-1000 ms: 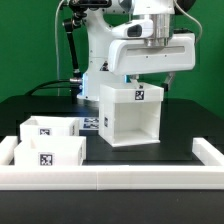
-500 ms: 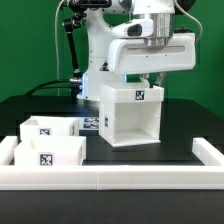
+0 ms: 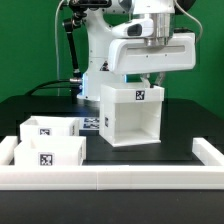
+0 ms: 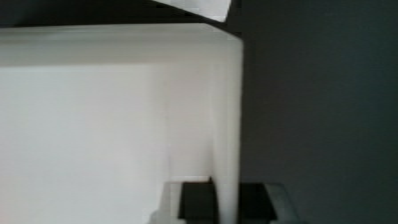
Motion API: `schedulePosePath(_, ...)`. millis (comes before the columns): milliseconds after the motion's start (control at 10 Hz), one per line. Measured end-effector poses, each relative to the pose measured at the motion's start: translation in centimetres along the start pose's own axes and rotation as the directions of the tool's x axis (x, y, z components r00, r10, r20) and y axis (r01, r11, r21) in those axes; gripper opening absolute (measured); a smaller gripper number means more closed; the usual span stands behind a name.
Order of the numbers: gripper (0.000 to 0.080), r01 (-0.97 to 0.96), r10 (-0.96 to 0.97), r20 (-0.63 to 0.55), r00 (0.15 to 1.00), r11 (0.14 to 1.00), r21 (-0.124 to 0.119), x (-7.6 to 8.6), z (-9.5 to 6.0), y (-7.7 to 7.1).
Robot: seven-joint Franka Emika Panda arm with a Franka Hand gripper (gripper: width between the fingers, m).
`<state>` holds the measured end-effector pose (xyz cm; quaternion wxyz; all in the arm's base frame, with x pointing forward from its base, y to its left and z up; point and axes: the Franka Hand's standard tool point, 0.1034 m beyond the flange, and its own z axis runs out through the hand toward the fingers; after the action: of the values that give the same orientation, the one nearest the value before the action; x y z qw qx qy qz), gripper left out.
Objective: Assemble drawer
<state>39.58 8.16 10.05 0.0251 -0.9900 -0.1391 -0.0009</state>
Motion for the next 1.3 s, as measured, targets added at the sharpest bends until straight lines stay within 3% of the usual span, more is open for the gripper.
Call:
schedulePosePath(200, 0.0036, -0.004, 0.004, -0.001, 1.000, 1.000, 0.000, 0.3, 0.0, 0.2)
schedulePosePath(900, 0.0038, -0.085, 0.086, -0.087, 0.992, 0.996, 0.019, 9.6, -0.1, 3.2)
schedulePosePath(1300, 0.0038, -0.188, 0.192, -0.118, 0.974, 0.981, 0.040, 13.4, -0.2, 4.0)
